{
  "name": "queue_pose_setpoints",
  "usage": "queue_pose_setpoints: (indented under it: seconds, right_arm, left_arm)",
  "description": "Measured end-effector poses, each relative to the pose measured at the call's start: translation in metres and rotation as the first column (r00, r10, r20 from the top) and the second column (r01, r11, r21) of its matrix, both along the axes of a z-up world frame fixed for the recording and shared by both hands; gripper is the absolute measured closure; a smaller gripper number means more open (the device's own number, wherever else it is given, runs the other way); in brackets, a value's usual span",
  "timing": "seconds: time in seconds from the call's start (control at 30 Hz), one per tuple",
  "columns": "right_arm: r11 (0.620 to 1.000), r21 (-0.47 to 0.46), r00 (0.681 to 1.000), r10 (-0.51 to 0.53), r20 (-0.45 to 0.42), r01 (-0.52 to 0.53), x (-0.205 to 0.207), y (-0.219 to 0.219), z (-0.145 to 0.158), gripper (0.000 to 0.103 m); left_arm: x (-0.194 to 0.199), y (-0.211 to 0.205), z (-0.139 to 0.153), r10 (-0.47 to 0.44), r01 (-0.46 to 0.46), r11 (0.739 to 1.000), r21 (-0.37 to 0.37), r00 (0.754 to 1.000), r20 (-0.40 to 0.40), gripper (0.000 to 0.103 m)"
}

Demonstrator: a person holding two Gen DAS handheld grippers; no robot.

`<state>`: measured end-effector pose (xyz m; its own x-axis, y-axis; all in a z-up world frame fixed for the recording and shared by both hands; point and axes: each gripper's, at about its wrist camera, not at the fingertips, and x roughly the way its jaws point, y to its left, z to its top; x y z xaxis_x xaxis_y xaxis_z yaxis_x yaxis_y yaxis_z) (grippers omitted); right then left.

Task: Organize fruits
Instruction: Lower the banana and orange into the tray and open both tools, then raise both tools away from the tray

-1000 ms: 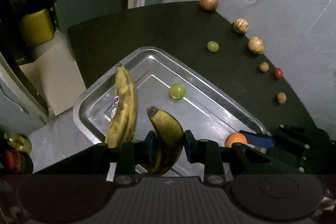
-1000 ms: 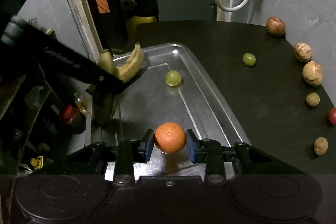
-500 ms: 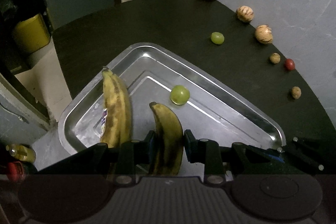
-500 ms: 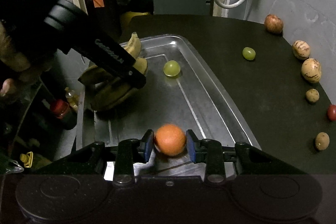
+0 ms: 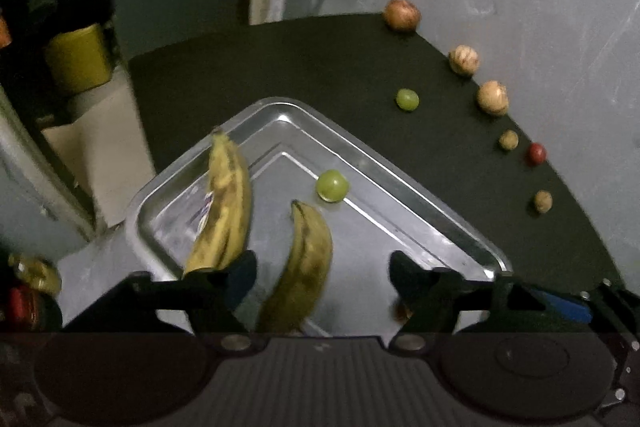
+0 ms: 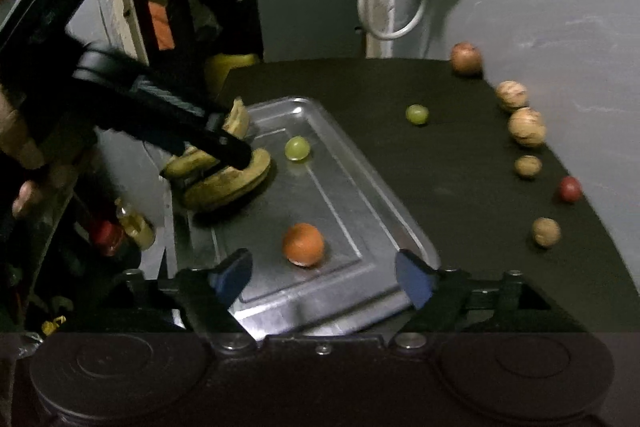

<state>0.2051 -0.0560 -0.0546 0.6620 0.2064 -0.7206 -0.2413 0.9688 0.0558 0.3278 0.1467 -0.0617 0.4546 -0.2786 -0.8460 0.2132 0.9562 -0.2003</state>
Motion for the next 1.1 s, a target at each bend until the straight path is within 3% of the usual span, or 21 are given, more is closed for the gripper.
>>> queue_pose_setpoints:
  seconds: [0.07, 0.17, 0.27, 0.43, 0.7, 0.97, 1.1]
  right_arm:
    - [0.999, 0.019, 0.999, -0.029, 0.013, 0.029, -0.015, -0.012, 0.01, 0.012]
    - [0.996, 0.048, 0.996, -0.072, 0.043, 0.07, -0.04, -0.031, 0.025, 0.005]
    - [0.992, 0.064, 0.99, -0.116, 0.082, 0.111, -0.066, -0.052, 0.04, 0.003]
    - [0.979, 0.104, 0.975, -0.19, 0.117, 0.178, -0.114, -0.088, 0.059, 0.001]
    - [0.953, 0.233, 0.961, -0.234, 0.15, 0.196, -0.18, -0.149, 0.095, 0.001]
    - [0.958, 0.186, 0.946, -0.253, 0.201, 0.217, -0.213, -0.168, 0.126, 0.001]
    - [0.946, 0.171, 0.937, -0.303, 0.174, 0.275, -0.222, -0.167, 0.129, 0.001]
  left_arm:
    - [-0.017, 0.003, 0.01, 0.033, -0.033, 0.999, -0.029, 0.999, 0.016, 0.011]
    - [-0.05, 0.004, 0.022, 0.078, -0.076, 0.995, -0.067, 0.997, 0.025, 0.006]
    - [-0.082, -0.001, 0.028, 0.098, -0.097, 0.992, -0.087, 0.995, 0.012, 0.004]
    - [-0.12, -0.029, 0.037, 0.082, -0.082, 0.995, -0.057, 0.997, 0.002, 0.004]
    - [-0.179, -0.068, 0.082, 0.056, -0.047, 0.995, -0.089, 0.994, 0.098, 0.002]
    - [-0.226, -0.087, 0.115, 0.079, -0.069, 0.996, -0.063, 0.982, 0.172, 0.001]
    - [-0.243, -0.094, 0.122, 0.071, -0.064, 0.997, -0.048, 0.981, 0.179, 0.001]
